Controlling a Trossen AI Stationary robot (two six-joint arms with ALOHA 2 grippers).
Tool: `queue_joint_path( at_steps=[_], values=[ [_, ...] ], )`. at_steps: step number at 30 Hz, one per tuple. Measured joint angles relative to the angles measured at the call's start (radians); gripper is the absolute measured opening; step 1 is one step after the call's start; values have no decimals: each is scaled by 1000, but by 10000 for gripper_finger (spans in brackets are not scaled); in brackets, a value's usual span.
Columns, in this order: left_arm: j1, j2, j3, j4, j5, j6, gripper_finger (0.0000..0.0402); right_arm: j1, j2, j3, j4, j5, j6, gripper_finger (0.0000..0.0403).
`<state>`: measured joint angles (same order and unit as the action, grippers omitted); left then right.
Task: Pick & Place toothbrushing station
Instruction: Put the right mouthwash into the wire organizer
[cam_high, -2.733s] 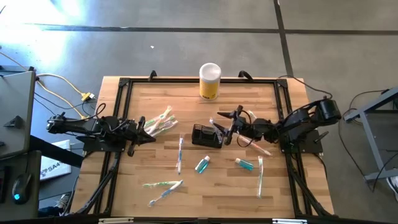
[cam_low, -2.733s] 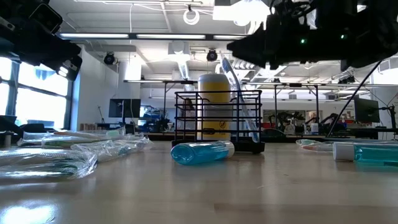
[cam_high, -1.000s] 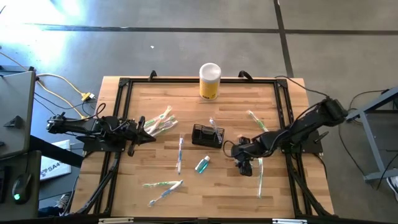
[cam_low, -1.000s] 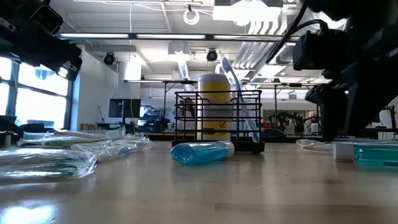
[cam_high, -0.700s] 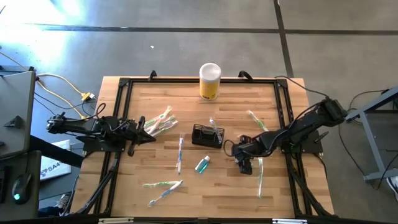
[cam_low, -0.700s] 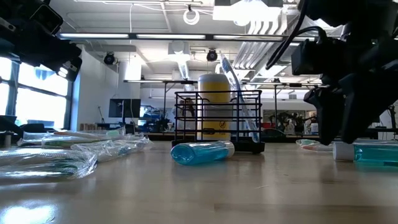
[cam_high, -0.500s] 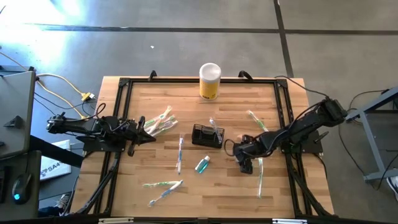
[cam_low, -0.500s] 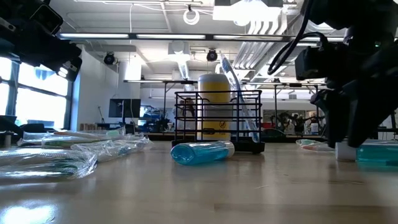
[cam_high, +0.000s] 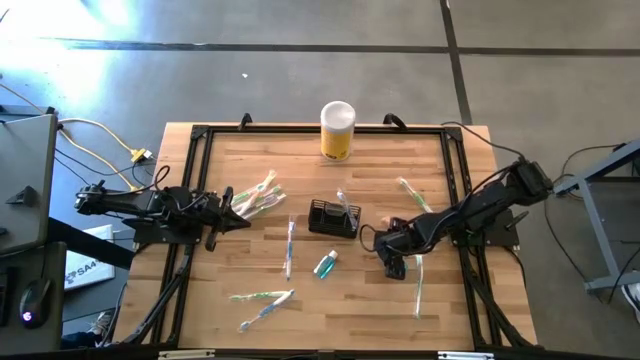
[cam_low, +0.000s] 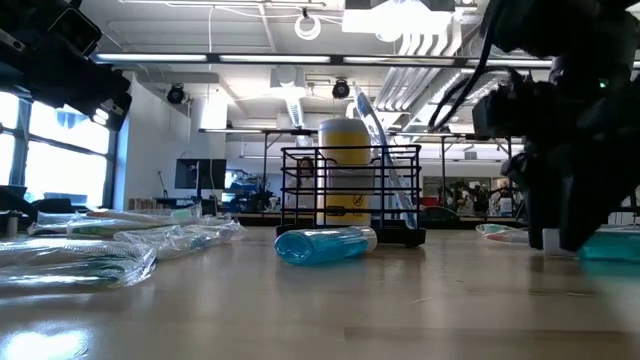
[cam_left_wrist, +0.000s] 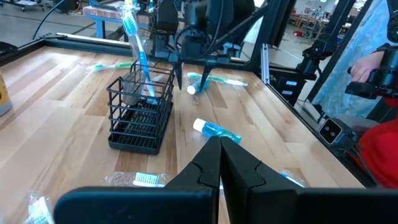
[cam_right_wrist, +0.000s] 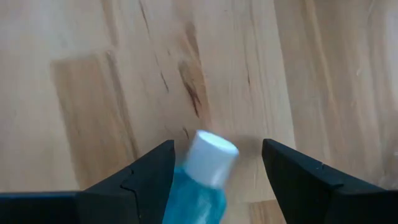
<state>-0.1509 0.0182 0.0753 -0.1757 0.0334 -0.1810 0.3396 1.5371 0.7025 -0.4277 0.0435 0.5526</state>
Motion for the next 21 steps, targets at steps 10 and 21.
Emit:
queue_joint_path(
  at_steps=[10,21],
  values=[
    [0,0,0,0,1,0,0,-17,54,7,-25,-13,31,235],
    [0,0,0,0,0,0,0,-52,29,23,-75,-1,162,235]
  ],
)
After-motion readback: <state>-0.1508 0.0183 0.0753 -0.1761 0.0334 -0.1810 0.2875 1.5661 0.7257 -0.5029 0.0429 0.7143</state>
